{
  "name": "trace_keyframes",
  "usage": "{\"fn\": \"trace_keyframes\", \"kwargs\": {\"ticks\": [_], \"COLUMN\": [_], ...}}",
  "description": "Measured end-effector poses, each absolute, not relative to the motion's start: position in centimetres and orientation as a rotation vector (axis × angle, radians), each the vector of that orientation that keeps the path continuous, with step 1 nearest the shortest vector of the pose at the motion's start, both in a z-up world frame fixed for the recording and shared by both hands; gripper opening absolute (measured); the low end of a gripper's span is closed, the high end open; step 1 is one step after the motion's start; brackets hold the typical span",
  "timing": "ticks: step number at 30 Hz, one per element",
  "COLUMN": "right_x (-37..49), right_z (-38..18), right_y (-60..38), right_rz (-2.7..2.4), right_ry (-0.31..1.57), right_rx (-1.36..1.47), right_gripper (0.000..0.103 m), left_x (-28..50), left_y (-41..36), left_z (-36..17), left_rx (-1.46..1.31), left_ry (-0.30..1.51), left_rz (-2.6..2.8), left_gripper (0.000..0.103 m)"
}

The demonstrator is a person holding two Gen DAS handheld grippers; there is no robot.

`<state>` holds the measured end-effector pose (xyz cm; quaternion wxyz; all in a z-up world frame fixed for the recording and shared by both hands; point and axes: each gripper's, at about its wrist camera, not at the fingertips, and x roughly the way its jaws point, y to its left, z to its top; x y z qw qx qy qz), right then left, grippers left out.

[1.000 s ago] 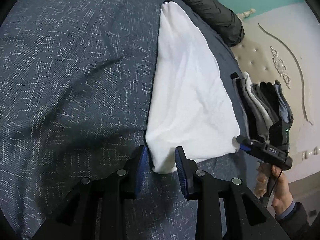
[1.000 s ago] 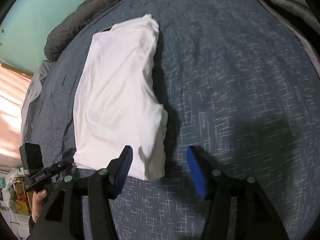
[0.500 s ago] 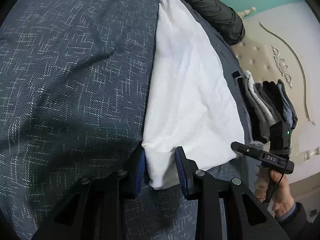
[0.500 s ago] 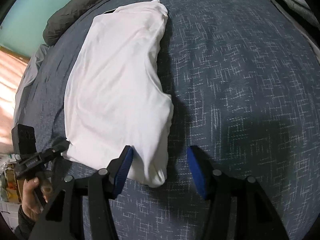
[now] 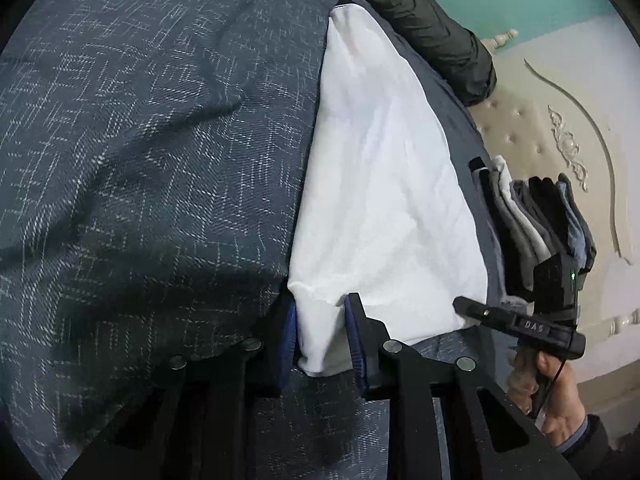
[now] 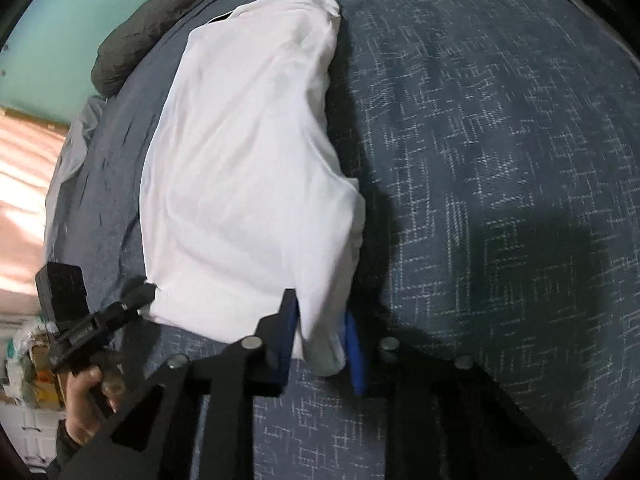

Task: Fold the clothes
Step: 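Grasp the hem with the left tool while the right tool grasps the collar end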

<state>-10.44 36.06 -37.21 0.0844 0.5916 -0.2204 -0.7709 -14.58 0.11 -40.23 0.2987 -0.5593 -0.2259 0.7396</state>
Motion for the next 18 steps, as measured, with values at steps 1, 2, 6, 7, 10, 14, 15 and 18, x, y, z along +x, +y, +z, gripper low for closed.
{"fn": "trace_keyframes", "kwargs": {"ticks": [1,2,6,7,10,14,15,18], "right_x": [-10.3,-10.2,-9.8,-9.6,-9.1,-8.8,-8.8,-8.8], "right_z": [-37.2,-37.2,-37.2,-37.2,-36.9,-36.1,-35.8,-34.5], "right_y": [36.0,36.0,36.0,36.1,36.4,37.3,37.6,38.5], "right_rz": [-2.303,-2.304,-2.305,-2.306,-2.301,-2.296,-2.294,-2.294], "right_ry": [-0.641,-0.644,-0.654,-0.654,-0.669,-0.685,-0.689,-0.679], "right_rx": [1.762,1.757,1.734,1.727,1.698,1.655,1.642,1.595], "right_gripper": [0.017,0.016,0.011,0.01,0.009,0.008,0.008,0.008], "left_x": [-14.5,-14.4,-14.1,-14.1,-14.7,-15.0,-15.0,-15.2], "left_y": [0.2,0.3,0.8,0.9,1.1,1.5,1.8,2.4], "left_z": [-40.2,-40.2,-40.1,-40.0,-39.9,-38.2,-37.4,-35.0], "left_rx": [-1.488,-1.491,-1.502,-1.504,-1.518,-1.499,-1.485,-1.445], "left_ry": [-0.609,-0.618,-0.654,-0.662,-0.661,-0.645,-0.629,-0.609], "left_rz": [1.954,1.944,1.904,1.894,1.871,1.86,1.867,1.877], "left_gripper": [0.023,0.021,0.008,0.007,0.007,0.006,0.006,0.006]}}
